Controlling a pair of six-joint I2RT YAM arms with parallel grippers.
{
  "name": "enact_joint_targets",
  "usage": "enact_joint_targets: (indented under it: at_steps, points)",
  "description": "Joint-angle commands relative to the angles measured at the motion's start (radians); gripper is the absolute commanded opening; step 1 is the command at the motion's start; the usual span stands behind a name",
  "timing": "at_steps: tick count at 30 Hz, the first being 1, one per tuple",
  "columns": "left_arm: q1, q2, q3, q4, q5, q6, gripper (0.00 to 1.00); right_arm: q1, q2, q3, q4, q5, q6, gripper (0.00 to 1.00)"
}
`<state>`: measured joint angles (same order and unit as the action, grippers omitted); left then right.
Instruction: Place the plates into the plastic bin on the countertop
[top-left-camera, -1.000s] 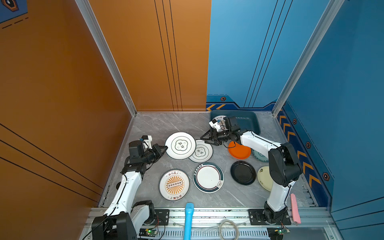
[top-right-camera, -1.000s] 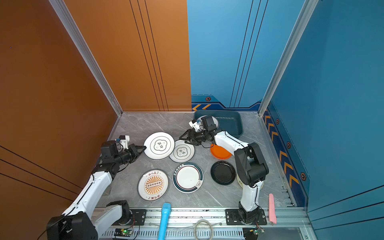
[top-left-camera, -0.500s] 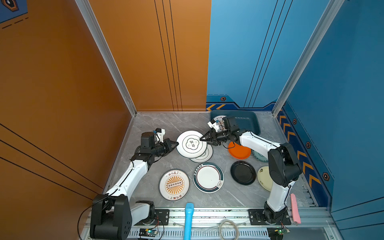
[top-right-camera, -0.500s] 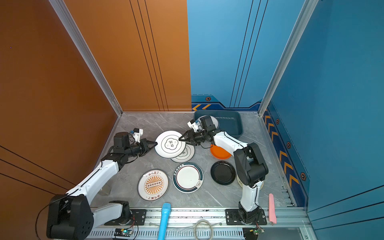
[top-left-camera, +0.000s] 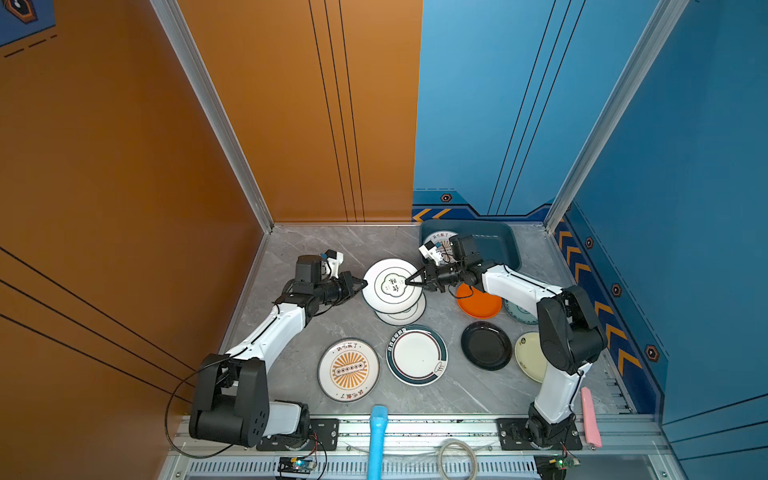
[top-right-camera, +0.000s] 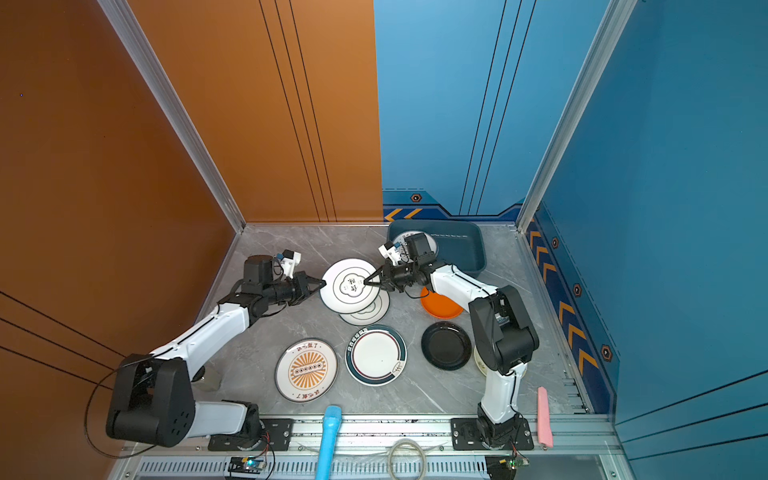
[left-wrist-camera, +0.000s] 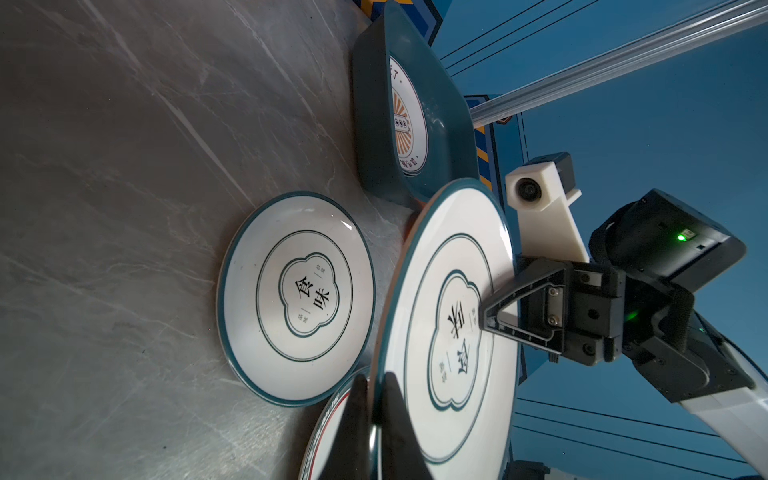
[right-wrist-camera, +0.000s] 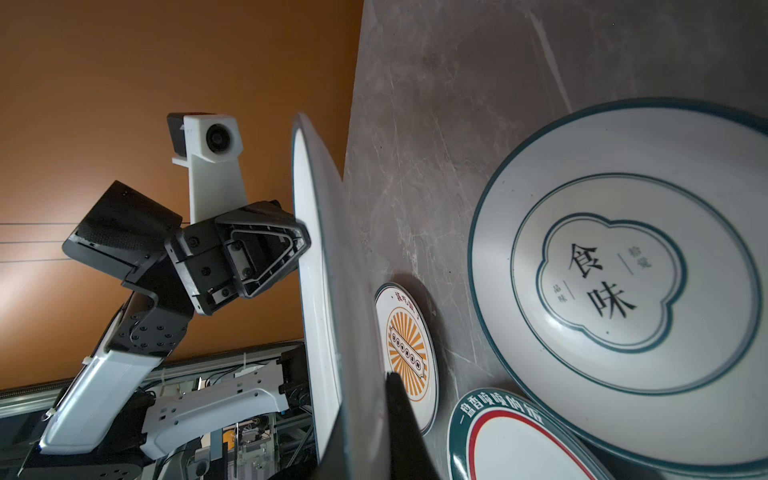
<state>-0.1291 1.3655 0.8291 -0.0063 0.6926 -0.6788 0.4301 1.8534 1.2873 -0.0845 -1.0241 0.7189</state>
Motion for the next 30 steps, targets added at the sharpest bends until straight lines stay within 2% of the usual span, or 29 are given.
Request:
enact_joint_targets:
  at_steps: [1,11,12,14,22,30]
  points:
    - [-0.019,0.006,0.055,-0.023,-0.043,0.036,0.14,0.005,-0.054,-0.016,0.002,0.000,-0.035,0.00]
    - [-0.027,-0.011,0.044,-0.067,-0.094,0.082,0.60,-0.109,-0.083,0.012,-0.057,0.067,-0.029,0.00]
    - [-0.026,-0.018,0.037,-0.070,-0.099,0.085,0.66,-0.126,-0.082,0.024,-0.078,0.081,-0.037,0.00]
    - [-0.023,-0.033,0.022,-0.072,-0.110,0.090,0.99,-0.158,-0.073,0.049,-0.117,0.111,-0.051,0.00]
    - [0.023,-0.093,-0.057,-0.066,-0.163,0.076,0.98,-0.297,-0.011,0.189,-0.232,0.277,-0.071,0.00]
    - [0.098,-0.139,-0.120,-0.044,-0.135,0.066,0.98,-0.387,0.097,0.326,-0.307,0.367,-0.068,0.00]
